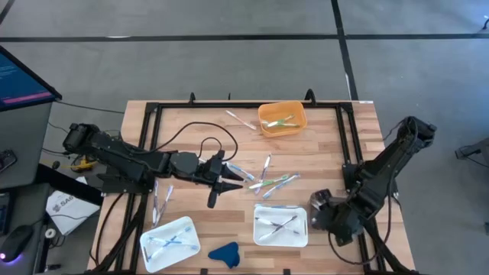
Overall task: Pick & Place Toothbrushes
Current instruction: Put the orange toothbrush into the black bin
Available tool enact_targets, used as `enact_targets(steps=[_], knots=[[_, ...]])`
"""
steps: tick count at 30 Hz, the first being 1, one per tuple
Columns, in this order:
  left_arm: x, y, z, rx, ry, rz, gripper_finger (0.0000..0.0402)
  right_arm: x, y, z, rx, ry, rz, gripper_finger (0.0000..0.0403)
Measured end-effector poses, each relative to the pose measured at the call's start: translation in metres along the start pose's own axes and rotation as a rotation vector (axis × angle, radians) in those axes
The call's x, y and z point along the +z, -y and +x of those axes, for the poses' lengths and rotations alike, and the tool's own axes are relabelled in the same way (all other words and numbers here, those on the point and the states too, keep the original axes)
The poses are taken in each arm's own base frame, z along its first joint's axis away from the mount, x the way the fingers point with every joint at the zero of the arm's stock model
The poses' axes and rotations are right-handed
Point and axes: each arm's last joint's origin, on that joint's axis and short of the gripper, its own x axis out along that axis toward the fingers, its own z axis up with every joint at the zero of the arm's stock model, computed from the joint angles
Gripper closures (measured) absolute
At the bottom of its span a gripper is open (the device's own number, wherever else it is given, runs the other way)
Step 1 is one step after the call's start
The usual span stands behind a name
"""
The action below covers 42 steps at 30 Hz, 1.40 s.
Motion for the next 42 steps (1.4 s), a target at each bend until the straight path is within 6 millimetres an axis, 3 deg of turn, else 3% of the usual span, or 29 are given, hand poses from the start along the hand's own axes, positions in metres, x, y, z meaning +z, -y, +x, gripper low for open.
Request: enact_targets(steps=[10, 19, 27, 34, 42], knots=[[0.0, 0.0, 0.0, 0.001, 0.0, 0.0, 0.0298, 0.038, 0.018, 0.001, 0.032, 0.265, -0.104, 0.029], [0.0, 0.0, 0.0, 0.008, 0.001, -0.001, 0.0298, 0.066, 0.038, -0.004, 0.034, 0.493, 0.011, 0.029], [-0.007, -0.009, -0.001, 0.16, 0.005, -0.009, 0.0298, 0.085, 0.068, -0.01, -0.02, 0.646, 0.09, 0.029], [-0.014, -0.024, -0.001, 0.221, -0.004, -0.083, 0.0298, 0.099, 0.113, -0.02, -0.241, 0.803, 0.22, 0.029], [-0.026, -0.041, -0.003, 0.3, -0.023, -0.139, 0.0298, 0.098, 0.177, -0.032, -0.369, 0.855, 0.488, 0.0299]])
